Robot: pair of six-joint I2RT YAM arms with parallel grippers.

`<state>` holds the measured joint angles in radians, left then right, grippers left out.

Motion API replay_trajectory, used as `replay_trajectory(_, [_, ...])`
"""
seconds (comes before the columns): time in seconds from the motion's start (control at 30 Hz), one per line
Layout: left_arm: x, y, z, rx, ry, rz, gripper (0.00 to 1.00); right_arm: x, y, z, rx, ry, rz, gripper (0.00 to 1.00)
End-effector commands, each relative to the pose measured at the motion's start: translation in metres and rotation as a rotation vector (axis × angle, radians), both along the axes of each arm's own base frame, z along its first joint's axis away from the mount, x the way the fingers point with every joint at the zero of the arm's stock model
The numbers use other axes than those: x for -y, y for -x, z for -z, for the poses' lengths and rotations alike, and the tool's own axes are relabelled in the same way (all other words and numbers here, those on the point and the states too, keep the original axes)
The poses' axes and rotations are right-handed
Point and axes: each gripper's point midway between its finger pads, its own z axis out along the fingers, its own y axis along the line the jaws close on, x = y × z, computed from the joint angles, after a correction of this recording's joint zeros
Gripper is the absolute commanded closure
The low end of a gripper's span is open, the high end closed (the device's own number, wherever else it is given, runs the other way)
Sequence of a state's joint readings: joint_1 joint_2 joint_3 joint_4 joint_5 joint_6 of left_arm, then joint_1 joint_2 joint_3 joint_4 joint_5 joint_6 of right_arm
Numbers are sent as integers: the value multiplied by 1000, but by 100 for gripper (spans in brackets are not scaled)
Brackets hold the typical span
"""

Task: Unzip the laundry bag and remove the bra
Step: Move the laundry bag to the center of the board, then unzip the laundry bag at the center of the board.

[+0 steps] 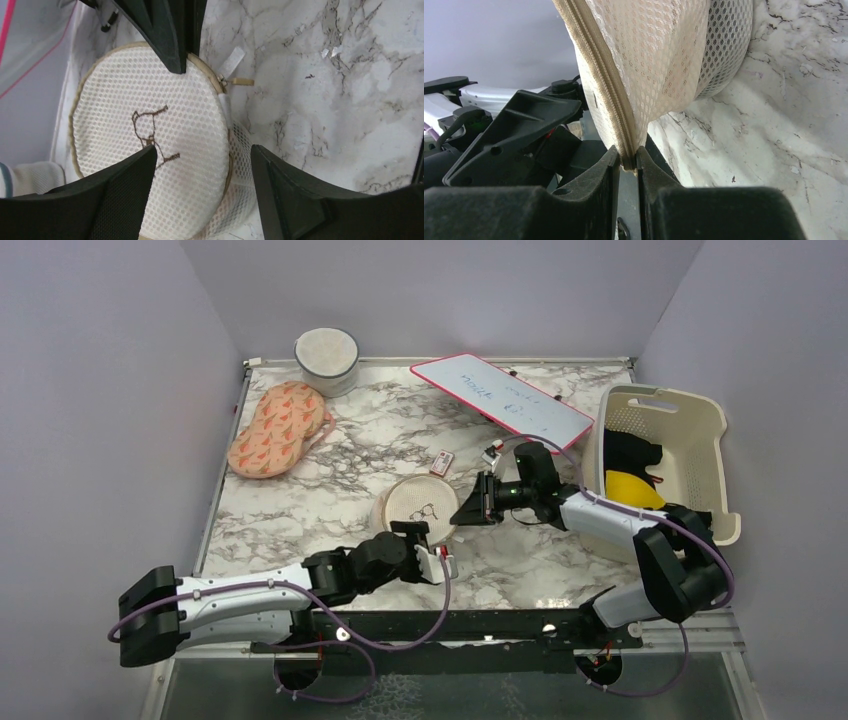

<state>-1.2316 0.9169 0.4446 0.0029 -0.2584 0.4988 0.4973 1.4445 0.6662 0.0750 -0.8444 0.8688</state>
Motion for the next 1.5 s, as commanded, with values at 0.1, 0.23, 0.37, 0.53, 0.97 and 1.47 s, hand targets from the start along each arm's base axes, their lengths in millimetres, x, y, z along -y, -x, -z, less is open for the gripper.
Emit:
replay_trajectory(0.1, [29, -8, -17, 114, 40, 76, 41, -1, 6, -14, 17, -42, -22, 84])
replay_trajectory(0.23, [34, -3, -9, 94, 35, 81, 42, -2, 6, -18, 23, -53, -16, 84])
replay_trajectory(0.37, [30, -7, -11, 87, 55, 19, 61, -3, 7, -17, 33, -40, -19, 84])
replay_trajectory(0.53, [24, -10, -23, 85, 105, -32, 91, -1, 4, -11, 75, 22, -14, 82])
replay_trajectory(0.97, [17, -22, -37, -1, 199, -220, 100, 26, -33, -38, 441, 249, 23, 29])
replay_trajectory(1.47, [14, -46, -57, -190, 405, -331, 100, 3, -9, -67, 1002, 124, 165, 34])
